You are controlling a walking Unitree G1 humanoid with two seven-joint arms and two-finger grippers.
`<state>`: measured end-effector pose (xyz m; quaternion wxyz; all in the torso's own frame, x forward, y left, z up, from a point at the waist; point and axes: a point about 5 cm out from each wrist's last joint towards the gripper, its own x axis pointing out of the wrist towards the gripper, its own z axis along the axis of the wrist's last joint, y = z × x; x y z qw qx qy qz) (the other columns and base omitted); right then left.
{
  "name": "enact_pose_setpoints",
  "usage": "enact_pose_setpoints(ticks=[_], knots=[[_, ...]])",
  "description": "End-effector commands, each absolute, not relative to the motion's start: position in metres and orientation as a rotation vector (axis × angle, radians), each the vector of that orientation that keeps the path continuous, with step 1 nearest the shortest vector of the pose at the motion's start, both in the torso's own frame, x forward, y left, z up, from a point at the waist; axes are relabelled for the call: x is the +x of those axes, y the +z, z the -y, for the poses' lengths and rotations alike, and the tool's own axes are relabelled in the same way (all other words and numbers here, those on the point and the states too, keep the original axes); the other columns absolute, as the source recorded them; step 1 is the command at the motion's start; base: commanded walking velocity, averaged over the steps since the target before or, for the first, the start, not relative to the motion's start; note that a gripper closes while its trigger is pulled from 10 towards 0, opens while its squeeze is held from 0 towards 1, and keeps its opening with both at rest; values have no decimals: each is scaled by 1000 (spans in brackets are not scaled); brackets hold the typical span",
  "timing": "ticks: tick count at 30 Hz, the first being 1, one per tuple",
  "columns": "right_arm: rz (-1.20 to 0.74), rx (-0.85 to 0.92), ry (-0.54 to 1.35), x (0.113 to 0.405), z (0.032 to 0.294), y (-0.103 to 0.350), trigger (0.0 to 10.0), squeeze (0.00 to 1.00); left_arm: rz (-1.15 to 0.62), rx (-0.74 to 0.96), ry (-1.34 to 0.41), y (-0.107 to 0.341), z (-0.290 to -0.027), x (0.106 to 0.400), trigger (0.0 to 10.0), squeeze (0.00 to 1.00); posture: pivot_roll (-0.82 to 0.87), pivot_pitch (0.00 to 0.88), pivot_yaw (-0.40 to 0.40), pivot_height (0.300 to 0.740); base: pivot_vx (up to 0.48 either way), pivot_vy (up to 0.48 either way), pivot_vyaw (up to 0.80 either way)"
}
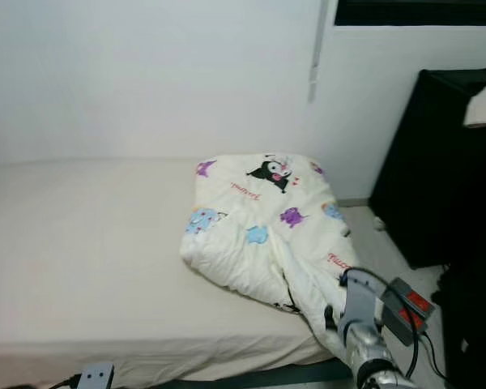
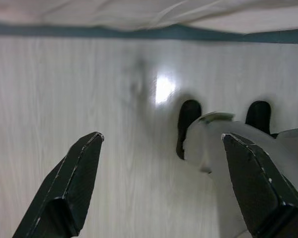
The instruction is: Clean up the room
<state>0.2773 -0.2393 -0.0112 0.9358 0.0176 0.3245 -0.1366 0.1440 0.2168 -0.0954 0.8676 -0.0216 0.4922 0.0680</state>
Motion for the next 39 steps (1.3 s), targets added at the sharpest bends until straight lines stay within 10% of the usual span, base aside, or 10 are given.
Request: enact_pose_setpoints(ticks=[1,39], knots=[[-657,54,-289,277,242,-11,10000,0,-1037,-29,127,-95,-217,145,10000,0,-13,0,-18,740,0,0,-481],[-397,108,228,326,165,32,10000,0,-1056,26,174,-96,-220,142,10000,0,-23,3,-14,740,0,-147,0]])
